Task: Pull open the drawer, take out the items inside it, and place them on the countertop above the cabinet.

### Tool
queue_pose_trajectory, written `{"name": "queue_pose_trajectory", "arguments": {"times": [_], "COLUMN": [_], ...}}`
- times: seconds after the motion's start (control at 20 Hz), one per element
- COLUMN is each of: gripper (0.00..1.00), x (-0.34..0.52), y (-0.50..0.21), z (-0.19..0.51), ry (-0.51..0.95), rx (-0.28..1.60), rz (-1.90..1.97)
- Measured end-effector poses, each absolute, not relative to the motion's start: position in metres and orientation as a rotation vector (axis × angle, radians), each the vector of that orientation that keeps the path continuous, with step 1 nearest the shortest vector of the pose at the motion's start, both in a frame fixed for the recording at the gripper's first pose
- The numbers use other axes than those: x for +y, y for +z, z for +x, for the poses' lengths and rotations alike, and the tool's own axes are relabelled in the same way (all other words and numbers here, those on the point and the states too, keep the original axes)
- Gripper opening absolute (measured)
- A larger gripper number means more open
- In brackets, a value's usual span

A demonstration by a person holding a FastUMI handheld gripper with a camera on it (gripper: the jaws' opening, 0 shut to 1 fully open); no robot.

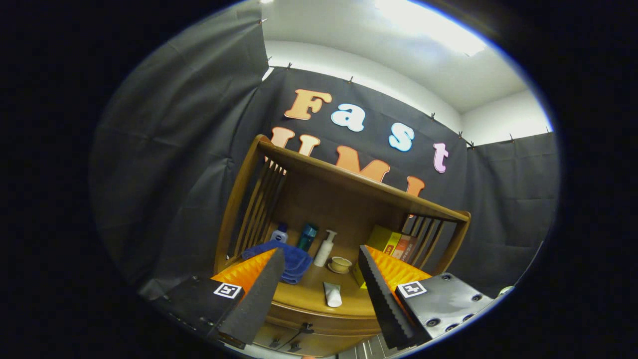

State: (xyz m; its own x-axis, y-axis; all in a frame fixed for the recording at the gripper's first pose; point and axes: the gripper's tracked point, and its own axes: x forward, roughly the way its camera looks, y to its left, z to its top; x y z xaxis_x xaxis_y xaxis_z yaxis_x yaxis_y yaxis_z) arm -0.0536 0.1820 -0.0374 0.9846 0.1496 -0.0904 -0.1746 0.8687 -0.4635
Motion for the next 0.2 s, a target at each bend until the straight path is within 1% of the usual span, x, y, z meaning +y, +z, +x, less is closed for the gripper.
{"name": "queue_pose_trajectory", "arguments": {"times": [0.1,0.2], "gripper": [0.98,0.98], "x": [0.1845,0.1925], "y": [-0.0296,-0.0345], "z": [-0.0494,-0.0439], "ry": [0.139,0.143], "rx": [0.023,0.036], "rz": [-0.505,-0.510]}}
